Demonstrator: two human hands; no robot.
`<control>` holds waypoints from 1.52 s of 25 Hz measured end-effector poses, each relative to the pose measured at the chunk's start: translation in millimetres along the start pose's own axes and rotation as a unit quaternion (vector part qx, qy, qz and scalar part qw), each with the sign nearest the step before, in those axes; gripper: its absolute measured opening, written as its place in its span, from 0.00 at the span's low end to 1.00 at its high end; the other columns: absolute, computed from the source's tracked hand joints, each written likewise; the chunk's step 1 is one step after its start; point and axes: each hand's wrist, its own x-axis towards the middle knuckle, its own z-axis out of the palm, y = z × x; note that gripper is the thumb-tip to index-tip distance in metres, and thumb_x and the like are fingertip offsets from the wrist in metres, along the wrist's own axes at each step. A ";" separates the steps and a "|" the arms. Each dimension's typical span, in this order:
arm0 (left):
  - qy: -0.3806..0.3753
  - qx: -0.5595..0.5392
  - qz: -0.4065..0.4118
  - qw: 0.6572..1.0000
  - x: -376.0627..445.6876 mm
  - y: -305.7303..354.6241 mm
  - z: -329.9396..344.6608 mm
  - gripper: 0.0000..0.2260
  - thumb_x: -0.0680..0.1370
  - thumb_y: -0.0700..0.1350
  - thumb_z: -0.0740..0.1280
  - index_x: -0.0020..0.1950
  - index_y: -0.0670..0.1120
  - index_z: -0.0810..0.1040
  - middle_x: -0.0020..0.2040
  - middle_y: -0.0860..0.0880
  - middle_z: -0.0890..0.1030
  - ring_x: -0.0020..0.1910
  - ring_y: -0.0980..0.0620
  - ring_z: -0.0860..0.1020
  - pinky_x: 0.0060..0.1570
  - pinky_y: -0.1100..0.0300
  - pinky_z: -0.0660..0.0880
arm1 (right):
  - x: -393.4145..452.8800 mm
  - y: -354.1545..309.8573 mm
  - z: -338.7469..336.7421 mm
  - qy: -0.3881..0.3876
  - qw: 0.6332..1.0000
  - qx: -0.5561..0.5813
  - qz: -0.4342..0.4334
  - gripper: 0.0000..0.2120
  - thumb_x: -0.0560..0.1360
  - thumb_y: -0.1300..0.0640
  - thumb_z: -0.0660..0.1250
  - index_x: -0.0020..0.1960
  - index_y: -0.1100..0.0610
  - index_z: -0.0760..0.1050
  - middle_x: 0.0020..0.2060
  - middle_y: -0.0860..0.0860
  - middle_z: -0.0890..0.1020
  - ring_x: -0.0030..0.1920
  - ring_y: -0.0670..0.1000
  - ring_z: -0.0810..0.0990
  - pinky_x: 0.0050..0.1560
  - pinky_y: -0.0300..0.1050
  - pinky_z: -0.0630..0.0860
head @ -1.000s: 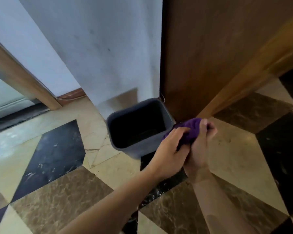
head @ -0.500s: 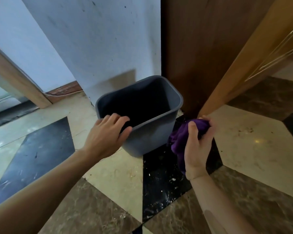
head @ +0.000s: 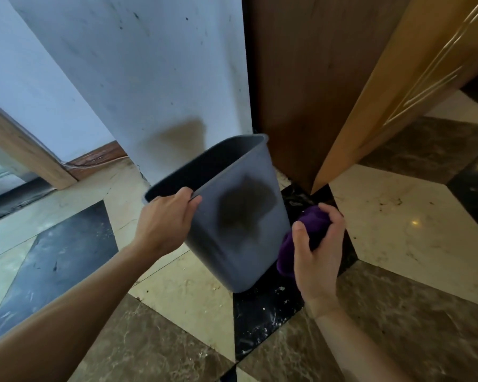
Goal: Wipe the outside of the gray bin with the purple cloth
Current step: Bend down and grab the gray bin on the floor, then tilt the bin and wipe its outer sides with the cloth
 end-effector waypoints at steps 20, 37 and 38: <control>-0.034 -0.291 -0.128 0.948 -51.8 20.6 7.5 0.18 0.80 0.56 0.57 0.37 0.45 0.73 0.31 0.47 0.74 0.27 0.52 0.69 0.26 0.59 0.63 | 10.2 -5.0 100.9 -0.214 0.936 -0.241 -0.140 0.26 0.78 0.36 0.55 0.75 0.39 0.60 0.79 0.42 0.58 0.81 0.53 0.49 0.77 0.63 0.45; -0.029 -0.319 -0.217 0.922 -65.3 21.1 12.1 0.20 0.82 0.52 0.55 0.36 0.40 0.69 0.29 0.50 0.68 0.31 0.50 0.67 0.33 0.47 0.64 | -56.7 59.6 51.9 -0.104 0.986 -0.129 0.007 0.21 0.82 0.39 0.49 0.63 0.47 0.74 0.66 0.43 0.74 0.70 0.47 0.71 0.70 0.55 0.69; -0.031 -0.327 -0.207 0.922 -66.3 24.0 13.6 0.19 0.83 0.50 0.56 0.36 0.41 0.68 0.28 0.52 0.69 0.29 0.53 0.66 0.32 0.51 0.64 | -61.0 40.9 64.4 -0.132 0.985 -0.104 -0.032 0.21 0.82 0.39 0.49 0.63 0.47 0.74 0.68 0.45 0.75 0.71 0.49 0.71 0.70 0.56 0.68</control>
